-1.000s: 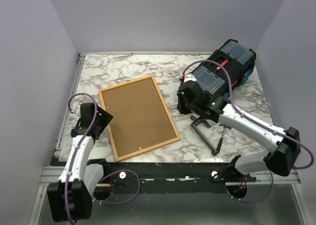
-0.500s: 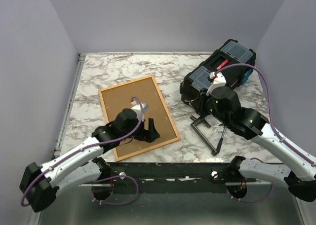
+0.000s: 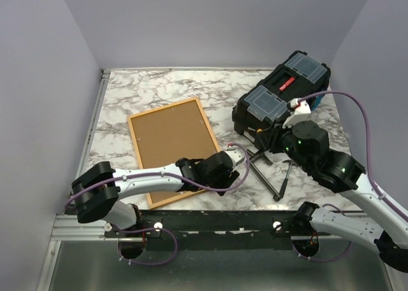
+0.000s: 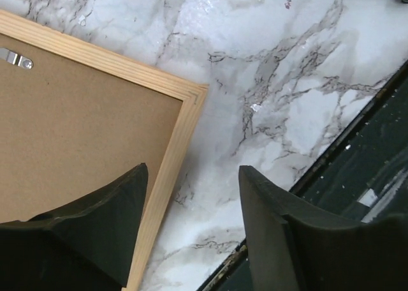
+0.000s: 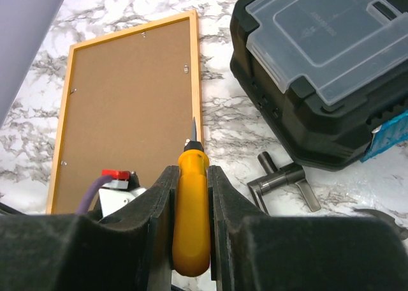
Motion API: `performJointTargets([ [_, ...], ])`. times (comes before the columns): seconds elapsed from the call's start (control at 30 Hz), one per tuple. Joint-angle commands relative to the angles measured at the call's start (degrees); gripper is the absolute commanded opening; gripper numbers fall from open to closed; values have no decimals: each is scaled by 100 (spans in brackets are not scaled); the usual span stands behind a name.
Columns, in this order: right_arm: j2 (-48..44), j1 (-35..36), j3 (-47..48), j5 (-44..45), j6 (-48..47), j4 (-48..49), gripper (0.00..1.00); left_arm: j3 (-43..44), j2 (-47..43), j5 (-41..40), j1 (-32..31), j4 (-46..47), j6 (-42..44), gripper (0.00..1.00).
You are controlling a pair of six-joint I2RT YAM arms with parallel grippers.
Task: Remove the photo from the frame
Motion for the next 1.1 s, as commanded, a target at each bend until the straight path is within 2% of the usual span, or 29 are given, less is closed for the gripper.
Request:
performJointTargets([
  [0.0, -186, -17, -218, 212, 128, -127, 1, 314, 377, -461, -49, 25, 310, 57],
  [0.43, -591, -12, -329, 593, 334, -244, 1, 410, 1082, -879, -119, -36, 194, 46],
  [0.6, -822, -13, -348, 969, 586, -319, 1, 463, 1240, -1153, -134, -117, 34, 35],
  [0.83, -979, -13, -339, 1151, 612, -367, 1, 901, 1540, -2214, -140, -1001, -790, 5],
  [0.93, -971, -13, -330, 1169, 601, -395, 1, 1144, 1678, -2465, -110, -1314, -1217, 0],
  [1.07, -980, -13, -322, 1181, 602, -419, 1, 1574, 1900, -2459, 64, -1605, -1655, 0],
])
